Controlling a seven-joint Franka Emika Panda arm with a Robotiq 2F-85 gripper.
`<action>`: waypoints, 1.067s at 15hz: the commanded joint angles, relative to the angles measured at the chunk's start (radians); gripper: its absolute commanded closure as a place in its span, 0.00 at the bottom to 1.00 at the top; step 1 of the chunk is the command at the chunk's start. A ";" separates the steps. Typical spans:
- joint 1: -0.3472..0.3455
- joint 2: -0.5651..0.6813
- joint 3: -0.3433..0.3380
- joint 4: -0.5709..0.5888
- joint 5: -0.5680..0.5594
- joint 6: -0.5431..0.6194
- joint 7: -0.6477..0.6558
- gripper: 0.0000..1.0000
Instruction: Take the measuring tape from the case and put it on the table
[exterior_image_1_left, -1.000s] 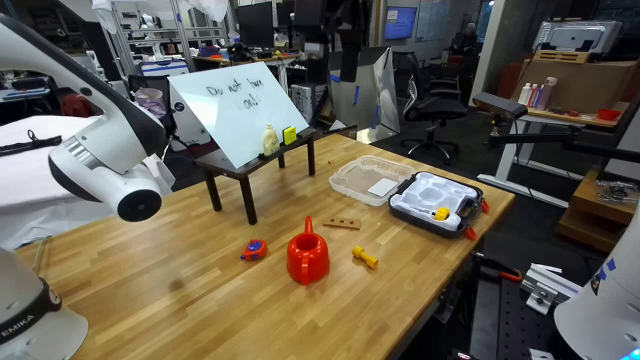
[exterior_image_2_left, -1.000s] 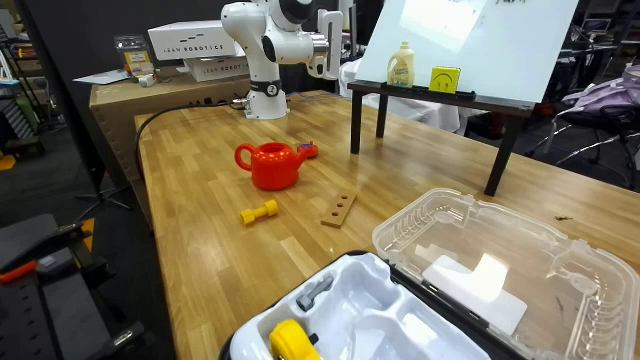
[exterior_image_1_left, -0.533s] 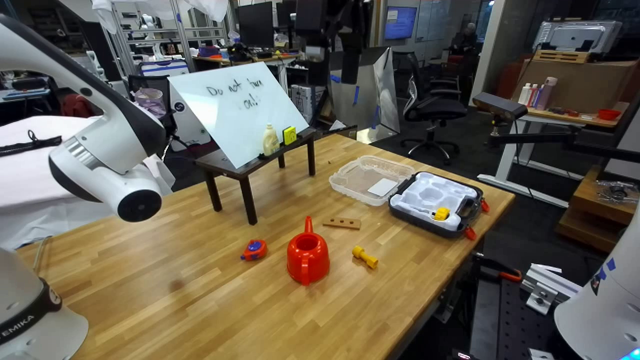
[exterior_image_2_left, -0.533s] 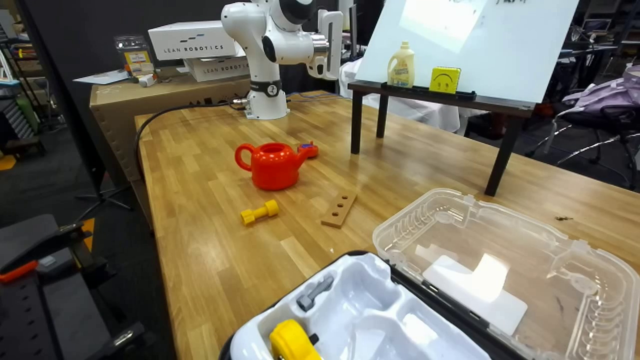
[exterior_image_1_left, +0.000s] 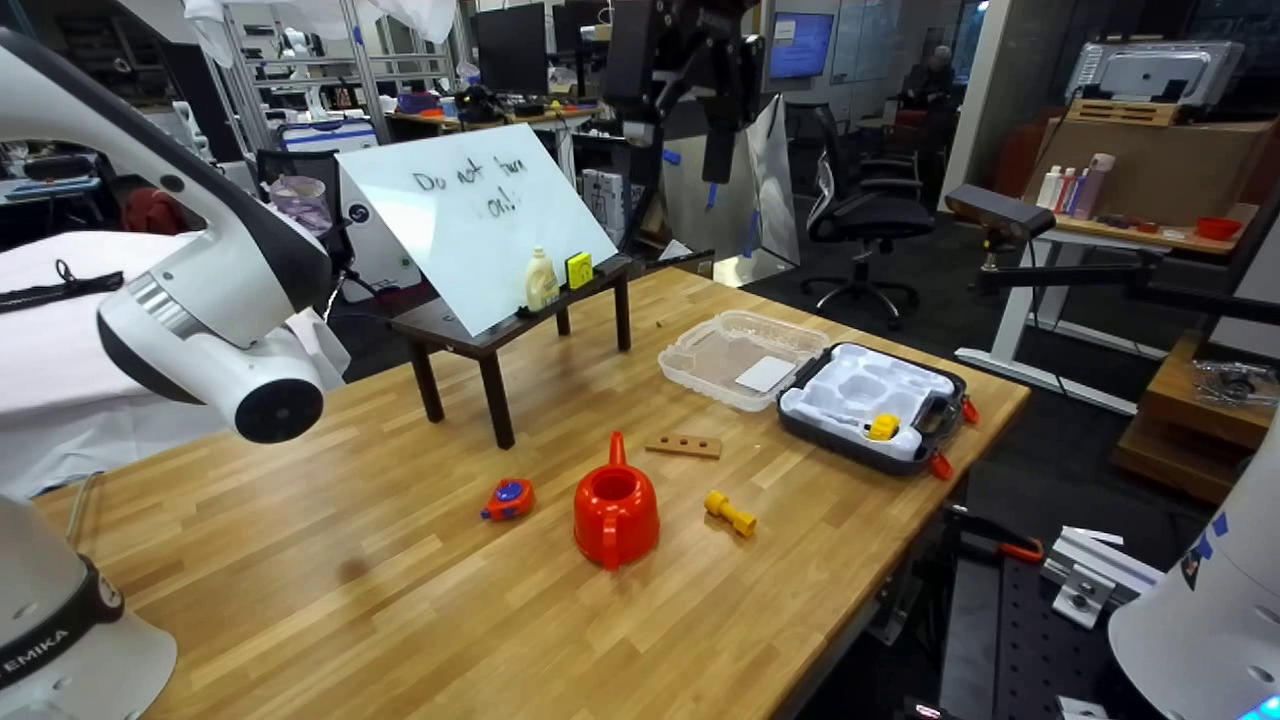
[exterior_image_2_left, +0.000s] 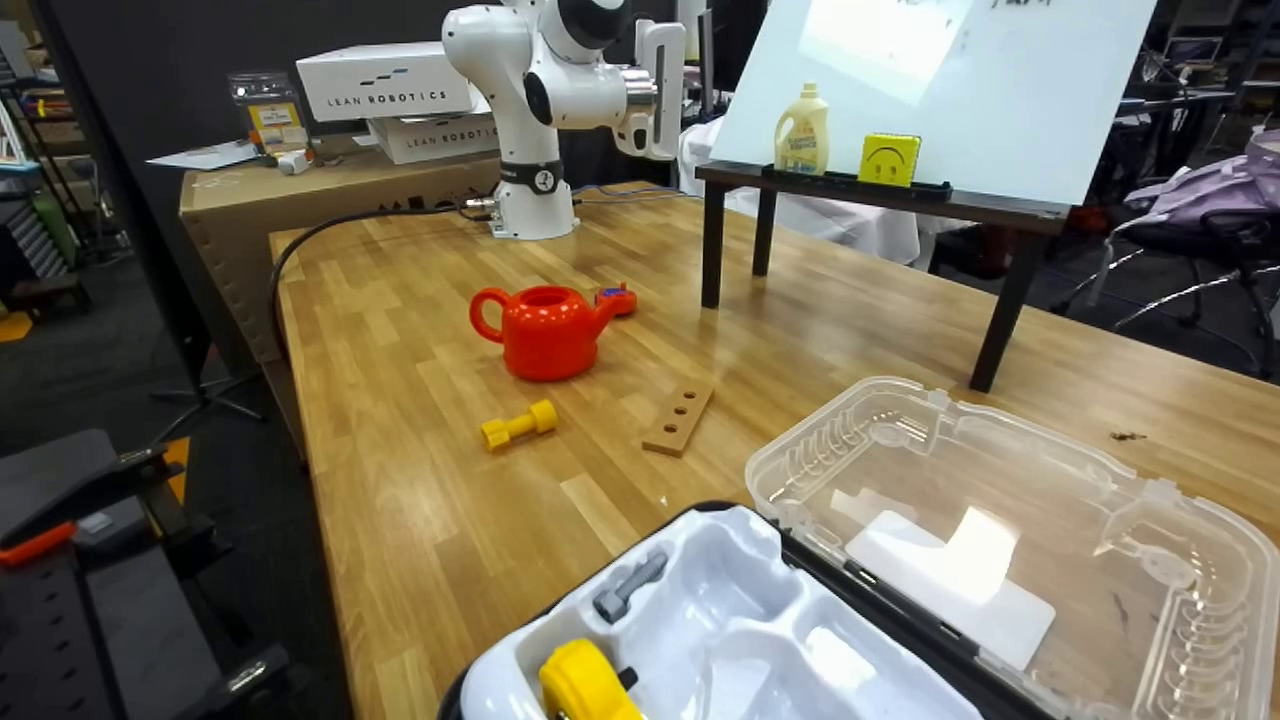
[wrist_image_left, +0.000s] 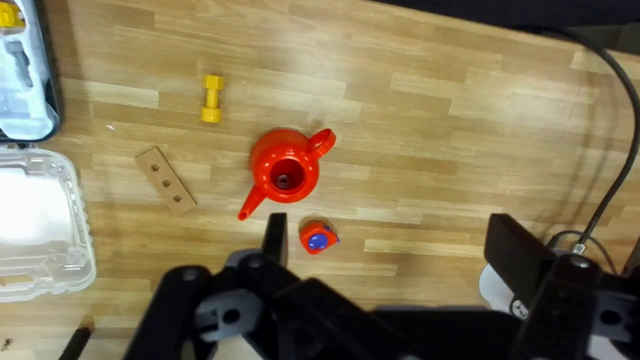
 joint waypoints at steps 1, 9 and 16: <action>-0.056 -0.010 -0.018 -0.050 -0.002 0.053 0.082 0.00; -0.210 -0.054 -0.090 -0.205 -0.059 0.075 0.259 0.00; -0.273 -0.064 -0.123 -0.258 -0.104 0.046 0.295 0.00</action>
